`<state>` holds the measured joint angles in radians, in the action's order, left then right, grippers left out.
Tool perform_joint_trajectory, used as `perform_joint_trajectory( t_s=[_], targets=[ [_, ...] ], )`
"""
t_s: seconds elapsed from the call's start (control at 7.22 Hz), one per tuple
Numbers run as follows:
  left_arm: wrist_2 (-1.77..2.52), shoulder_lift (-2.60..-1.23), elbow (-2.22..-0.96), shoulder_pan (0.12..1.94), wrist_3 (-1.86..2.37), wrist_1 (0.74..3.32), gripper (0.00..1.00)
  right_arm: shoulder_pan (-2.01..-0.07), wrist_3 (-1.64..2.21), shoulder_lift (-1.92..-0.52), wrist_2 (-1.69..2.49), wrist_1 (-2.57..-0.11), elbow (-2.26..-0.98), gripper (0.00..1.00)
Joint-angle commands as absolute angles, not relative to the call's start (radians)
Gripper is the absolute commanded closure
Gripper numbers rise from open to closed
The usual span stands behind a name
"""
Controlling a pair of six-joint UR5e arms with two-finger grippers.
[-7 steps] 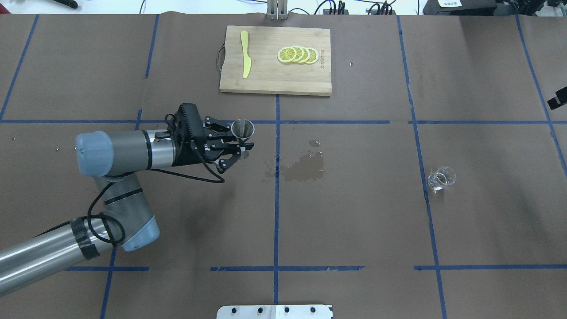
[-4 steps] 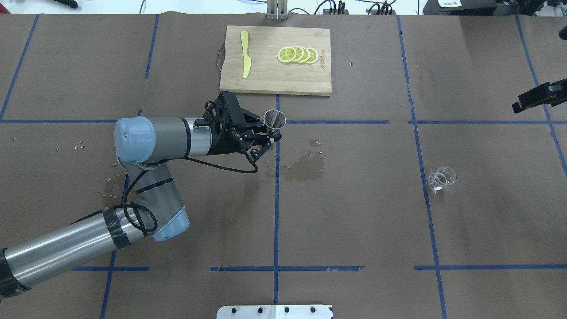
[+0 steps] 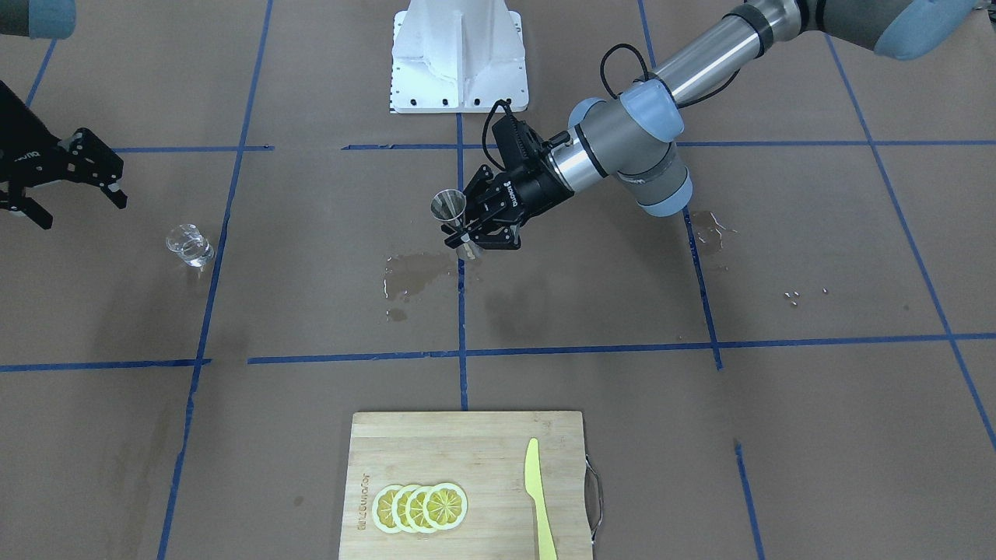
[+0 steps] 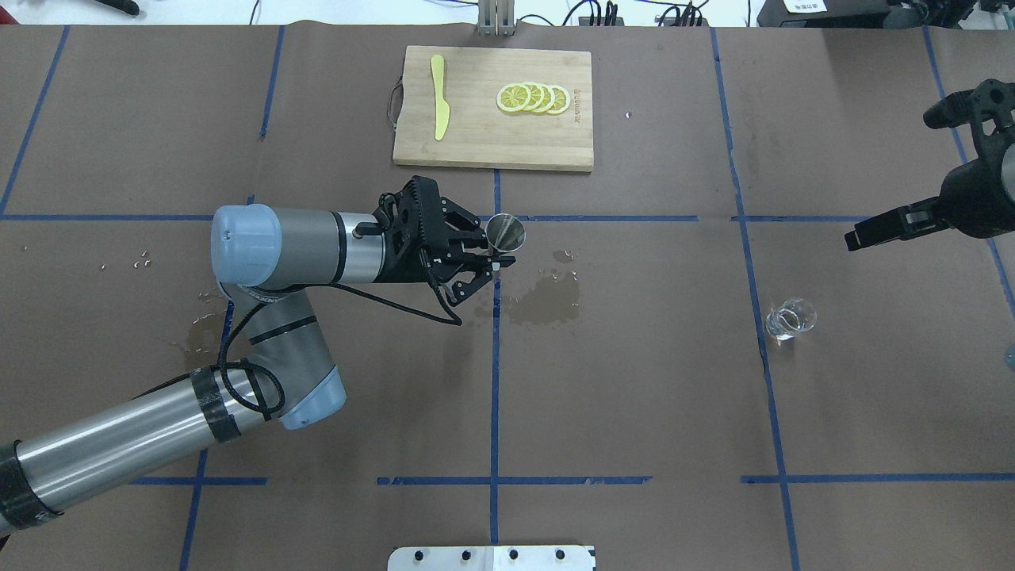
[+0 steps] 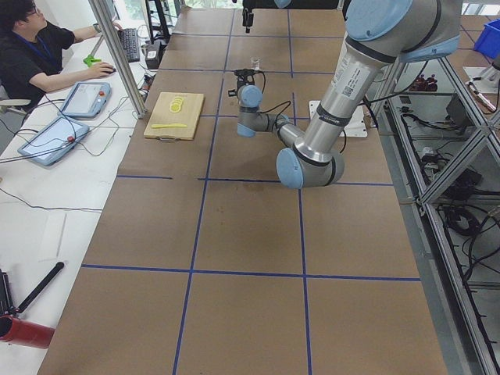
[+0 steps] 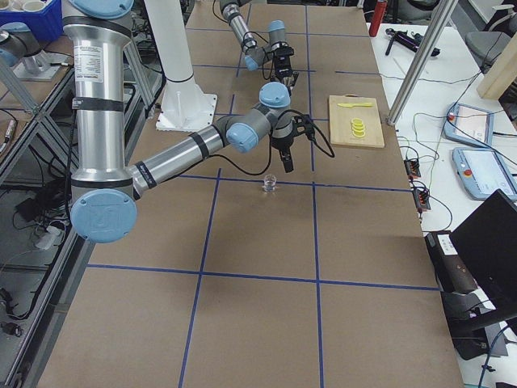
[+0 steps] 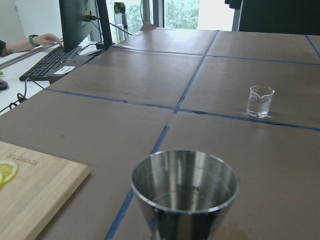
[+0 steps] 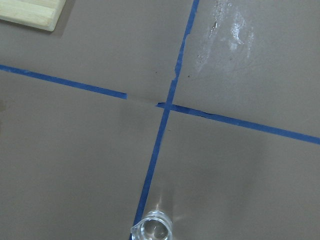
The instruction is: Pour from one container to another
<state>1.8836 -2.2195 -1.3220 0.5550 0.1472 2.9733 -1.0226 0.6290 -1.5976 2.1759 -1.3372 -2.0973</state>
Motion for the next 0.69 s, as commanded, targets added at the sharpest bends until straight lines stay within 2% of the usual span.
perform_joint_trajectory(
  t_s=[0.0,0.28,0.55],
  targets=[
    [1.887,-2.22,-1.322,0.554,0.141,2.977,1.0,-0.918,0.832,-1.612,2.069,-1.336,-2.175,0.0],
    [1.885,-2.218,-1.322,0.555,0.143,2.977,1.0,-0.738,0.949,-1.663,1.832,-1.256,-2.204,0.02],
    [1.885,-2.218,-1.324,0.555,0.144,2.977,1.0,-0.665,0.972,-1.8,1.701,-1.014,-2.203,0.05]
  ],
)
